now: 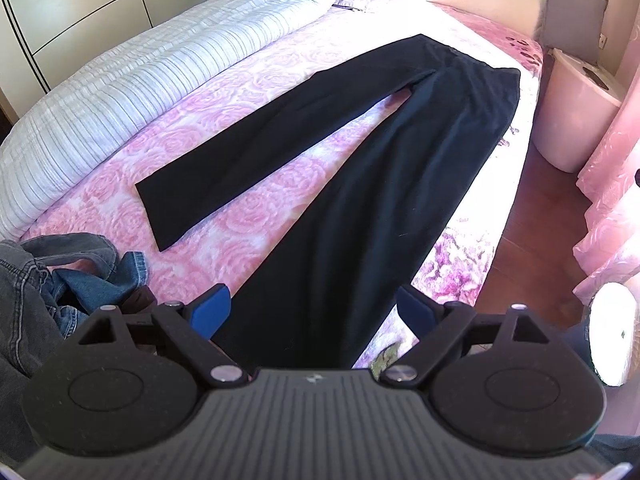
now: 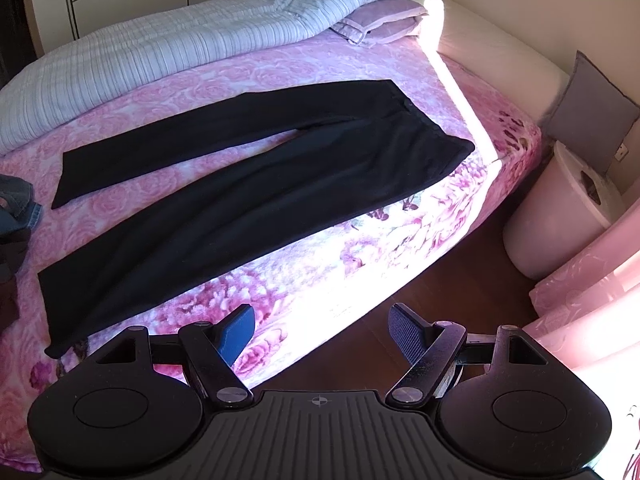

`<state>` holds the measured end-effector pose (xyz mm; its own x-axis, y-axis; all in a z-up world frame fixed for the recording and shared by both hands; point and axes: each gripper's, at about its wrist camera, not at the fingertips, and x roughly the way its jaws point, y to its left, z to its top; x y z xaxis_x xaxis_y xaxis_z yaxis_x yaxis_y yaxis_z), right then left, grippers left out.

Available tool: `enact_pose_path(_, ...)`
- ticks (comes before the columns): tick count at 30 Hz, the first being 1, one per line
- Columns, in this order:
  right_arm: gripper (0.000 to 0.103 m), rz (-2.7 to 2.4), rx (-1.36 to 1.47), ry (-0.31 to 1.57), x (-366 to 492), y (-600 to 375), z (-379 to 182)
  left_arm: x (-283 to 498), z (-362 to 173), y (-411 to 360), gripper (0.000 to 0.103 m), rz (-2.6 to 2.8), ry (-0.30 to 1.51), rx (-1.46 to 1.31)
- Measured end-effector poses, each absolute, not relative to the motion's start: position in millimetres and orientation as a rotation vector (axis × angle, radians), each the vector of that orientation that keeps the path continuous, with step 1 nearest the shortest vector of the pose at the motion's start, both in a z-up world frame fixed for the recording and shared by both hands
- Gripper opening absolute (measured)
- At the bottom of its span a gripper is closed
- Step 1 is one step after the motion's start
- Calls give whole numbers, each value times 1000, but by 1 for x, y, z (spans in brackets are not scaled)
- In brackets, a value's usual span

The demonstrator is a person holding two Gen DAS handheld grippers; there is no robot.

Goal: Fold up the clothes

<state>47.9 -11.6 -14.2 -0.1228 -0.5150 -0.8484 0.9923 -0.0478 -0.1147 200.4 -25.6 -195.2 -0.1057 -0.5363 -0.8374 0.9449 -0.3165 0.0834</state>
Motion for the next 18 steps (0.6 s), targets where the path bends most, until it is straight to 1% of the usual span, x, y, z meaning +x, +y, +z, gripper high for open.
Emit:
enact_pose_path(9,77,-1509,738,911,44,-13,-18,177,-202,-32,88,-1692,589,1019)
enact_pose_path(18,77,-1424,717,944,1,-40,-27,132,-202,-47,88,-1609,604,1042)
